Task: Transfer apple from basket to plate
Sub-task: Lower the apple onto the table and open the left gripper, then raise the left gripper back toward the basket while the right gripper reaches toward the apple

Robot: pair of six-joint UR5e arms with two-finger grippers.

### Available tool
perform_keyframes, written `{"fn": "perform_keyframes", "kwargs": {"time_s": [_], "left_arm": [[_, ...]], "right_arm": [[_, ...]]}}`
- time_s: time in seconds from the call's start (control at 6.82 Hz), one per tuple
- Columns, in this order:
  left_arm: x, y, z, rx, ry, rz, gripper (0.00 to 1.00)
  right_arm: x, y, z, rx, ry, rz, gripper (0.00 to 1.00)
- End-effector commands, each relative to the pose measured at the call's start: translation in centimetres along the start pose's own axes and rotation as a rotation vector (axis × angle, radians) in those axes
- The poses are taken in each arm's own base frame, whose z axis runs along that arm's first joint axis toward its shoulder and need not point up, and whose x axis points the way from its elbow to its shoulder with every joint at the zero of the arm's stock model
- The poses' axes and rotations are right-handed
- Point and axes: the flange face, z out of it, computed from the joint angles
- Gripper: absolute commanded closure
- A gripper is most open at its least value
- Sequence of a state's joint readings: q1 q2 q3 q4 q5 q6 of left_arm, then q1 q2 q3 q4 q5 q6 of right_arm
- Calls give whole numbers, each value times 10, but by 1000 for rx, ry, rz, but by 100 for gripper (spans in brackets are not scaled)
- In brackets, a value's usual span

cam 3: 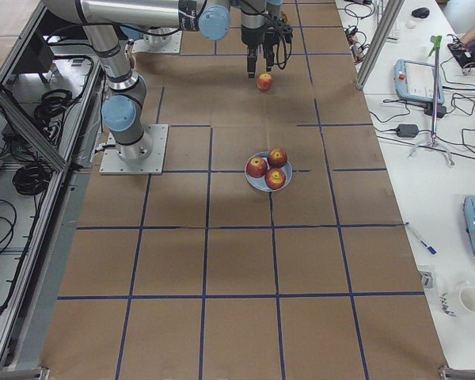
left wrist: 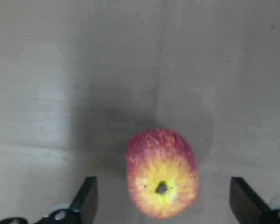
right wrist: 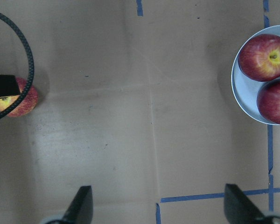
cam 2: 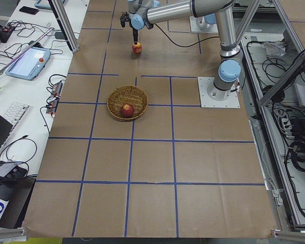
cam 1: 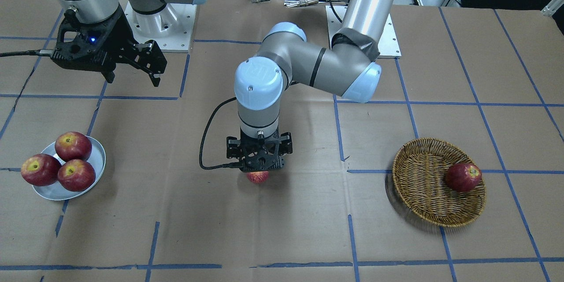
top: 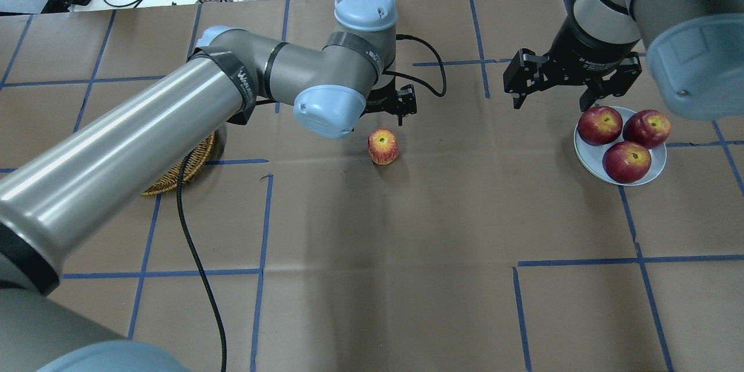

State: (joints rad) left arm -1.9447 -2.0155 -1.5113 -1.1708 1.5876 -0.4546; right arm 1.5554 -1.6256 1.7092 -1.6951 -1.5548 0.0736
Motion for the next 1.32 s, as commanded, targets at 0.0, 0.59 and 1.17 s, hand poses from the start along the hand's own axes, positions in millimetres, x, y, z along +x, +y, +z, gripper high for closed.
{"fn": "perform_keyframes", "kwargs": {"time_s": [0.0,0.59,1.17], "left_arm": [[-51,20,-95,-24,-11,33,1],[-162,78,-208,-26,-11,248,1],[-202,85,-223,-43,-14,265,1]], "right_arm": [[-3,0,1,1,2,-6,0],[-20,-7,11,14,-13,4,0],[-133,-18,82,50,-28,33,0]]}}
